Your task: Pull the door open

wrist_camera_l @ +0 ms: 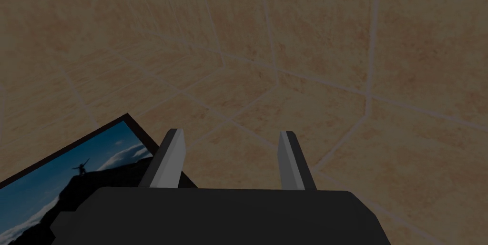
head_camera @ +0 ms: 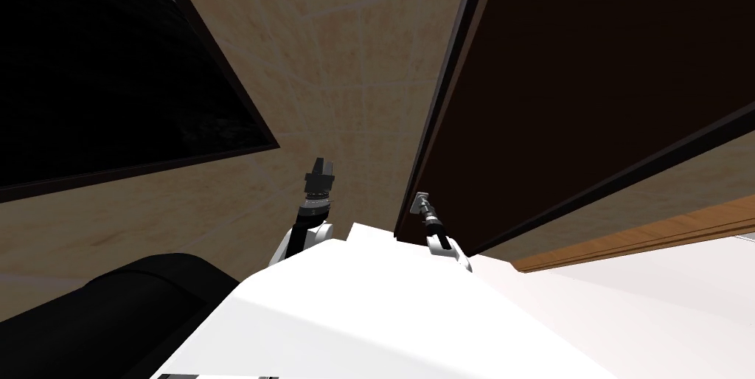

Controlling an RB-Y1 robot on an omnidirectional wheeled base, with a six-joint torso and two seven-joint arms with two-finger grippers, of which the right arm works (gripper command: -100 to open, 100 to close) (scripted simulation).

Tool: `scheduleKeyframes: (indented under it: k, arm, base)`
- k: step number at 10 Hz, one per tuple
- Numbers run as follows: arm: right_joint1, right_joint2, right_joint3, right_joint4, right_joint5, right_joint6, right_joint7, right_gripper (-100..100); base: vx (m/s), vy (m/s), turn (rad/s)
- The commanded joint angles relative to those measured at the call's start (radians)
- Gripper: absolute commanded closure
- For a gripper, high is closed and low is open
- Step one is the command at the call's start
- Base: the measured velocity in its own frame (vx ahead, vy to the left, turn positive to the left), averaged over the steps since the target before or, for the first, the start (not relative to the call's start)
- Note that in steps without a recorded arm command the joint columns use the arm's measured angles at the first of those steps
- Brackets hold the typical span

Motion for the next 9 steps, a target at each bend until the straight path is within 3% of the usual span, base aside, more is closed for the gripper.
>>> scheduleKeyframes:
  k: [1, 7, 9]
  arm:
    - [0.014, 0.002, 0.008, -0.011, -0.02, -0.001, -0.05, 100]
    - [0.04, -0.002, 0.012, -0.032, -0.065, -0.005, -0.179, 100]
    - [0.058, -0.004, 0.015, -0.047, -0.097, -0.008, -0.244, 100]
  base:
    - [-0.029, -0.017, 0.083]
    - [-0.027, -0.013, 0.047]
    - [-0.027, -0.013, 0.075]
